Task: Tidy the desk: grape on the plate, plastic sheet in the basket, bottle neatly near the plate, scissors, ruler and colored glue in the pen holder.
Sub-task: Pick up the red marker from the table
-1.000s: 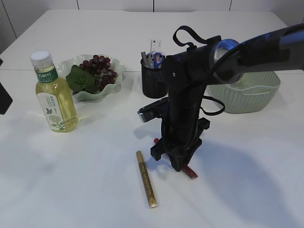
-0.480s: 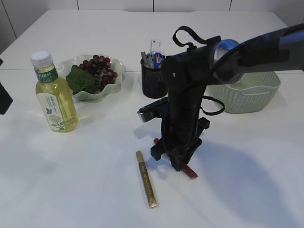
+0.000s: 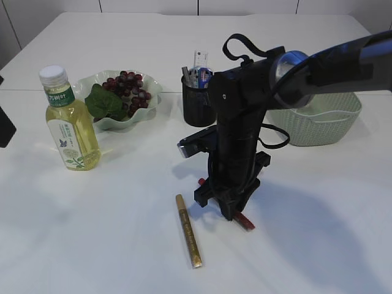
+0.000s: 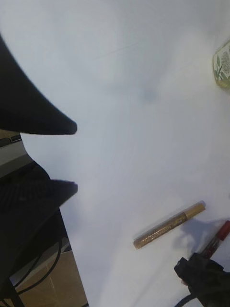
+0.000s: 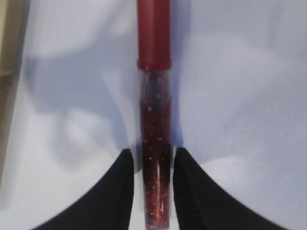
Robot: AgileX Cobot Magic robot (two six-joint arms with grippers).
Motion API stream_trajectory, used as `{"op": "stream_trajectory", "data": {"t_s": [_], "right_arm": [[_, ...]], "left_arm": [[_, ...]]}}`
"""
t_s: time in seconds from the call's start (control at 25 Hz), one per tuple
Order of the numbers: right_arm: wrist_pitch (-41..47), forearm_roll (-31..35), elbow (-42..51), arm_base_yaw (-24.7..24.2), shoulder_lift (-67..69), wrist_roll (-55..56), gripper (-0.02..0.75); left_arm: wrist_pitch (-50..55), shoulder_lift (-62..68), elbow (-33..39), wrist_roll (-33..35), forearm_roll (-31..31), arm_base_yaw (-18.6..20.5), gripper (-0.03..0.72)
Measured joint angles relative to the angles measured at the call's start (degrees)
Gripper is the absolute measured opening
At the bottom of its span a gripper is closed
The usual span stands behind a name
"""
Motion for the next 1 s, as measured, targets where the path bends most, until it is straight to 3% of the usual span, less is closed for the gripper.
{"op": "stream_trajectory", "data": {"t_s": [0.8,1.0], "right_arm": [[0.0,-0.11,0.0,0.0,0.0,0.0,0.239],[0.0,-0.11,0.0,0.0,0.0,0.0,0.179]], "left_arm": [[0.0,0.0,0.0,0.0,0.0,0.0,0.24],[0.0,0.0,0.0,0.0,0.0,0.0,0.24]]}}
